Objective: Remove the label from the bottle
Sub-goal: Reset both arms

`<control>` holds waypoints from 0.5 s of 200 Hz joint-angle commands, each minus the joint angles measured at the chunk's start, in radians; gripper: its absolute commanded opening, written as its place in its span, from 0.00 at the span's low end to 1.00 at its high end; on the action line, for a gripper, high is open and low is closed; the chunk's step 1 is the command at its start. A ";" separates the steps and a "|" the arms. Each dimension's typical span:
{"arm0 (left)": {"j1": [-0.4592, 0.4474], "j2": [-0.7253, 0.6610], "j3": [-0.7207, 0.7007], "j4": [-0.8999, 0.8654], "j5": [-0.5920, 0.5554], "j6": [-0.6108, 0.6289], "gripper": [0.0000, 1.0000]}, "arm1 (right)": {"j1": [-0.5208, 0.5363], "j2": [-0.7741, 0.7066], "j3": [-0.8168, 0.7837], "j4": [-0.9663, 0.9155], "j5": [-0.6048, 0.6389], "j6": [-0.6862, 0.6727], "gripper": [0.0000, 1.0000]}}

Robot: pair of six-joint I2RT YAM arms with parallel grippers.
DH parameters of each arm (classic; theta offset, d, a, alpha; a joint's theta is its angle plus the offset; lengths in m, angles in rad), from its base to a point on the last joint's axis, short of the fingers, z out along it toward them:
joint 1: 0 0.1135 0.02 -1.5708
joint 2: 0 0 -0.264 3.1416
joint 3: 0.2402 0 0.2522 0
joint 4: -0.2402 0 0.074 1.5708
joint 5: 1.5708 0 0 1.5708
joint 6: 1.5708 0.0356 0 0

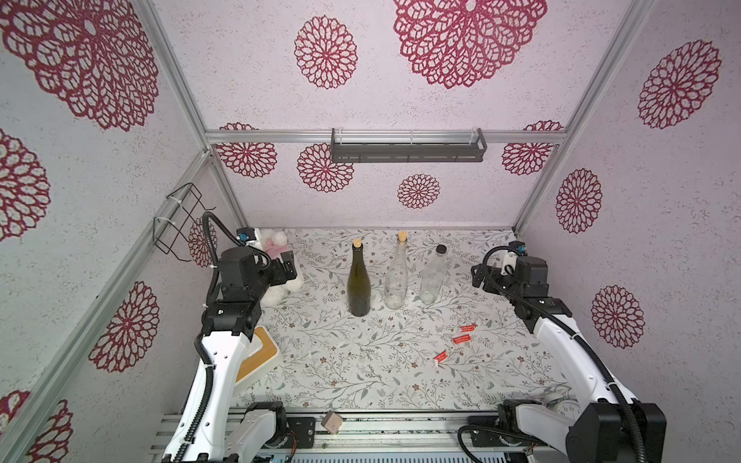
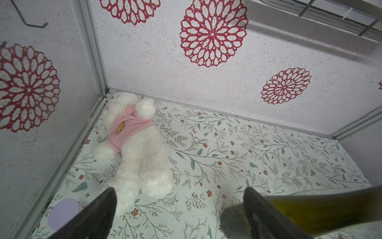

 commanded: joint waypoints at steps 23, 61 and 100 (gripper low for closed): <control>0.007 -0.123 -0.094 0.086 -0.097 0.015 0.97 | 0.083 0.049 0.012 0.116 0.038 -0.068 0.99; 0.007 -0.168 -0.287 0.280 -0.230 0.040 0.97 | 0.102 0.101 0.005 0.176 0.075 -0.113 0.99; 0.007 -0.118 -0.527 0.640 -0.278 0.108 0.97 | 0.101 0.118 -0.062 0.285 0.183 -0.194 0.99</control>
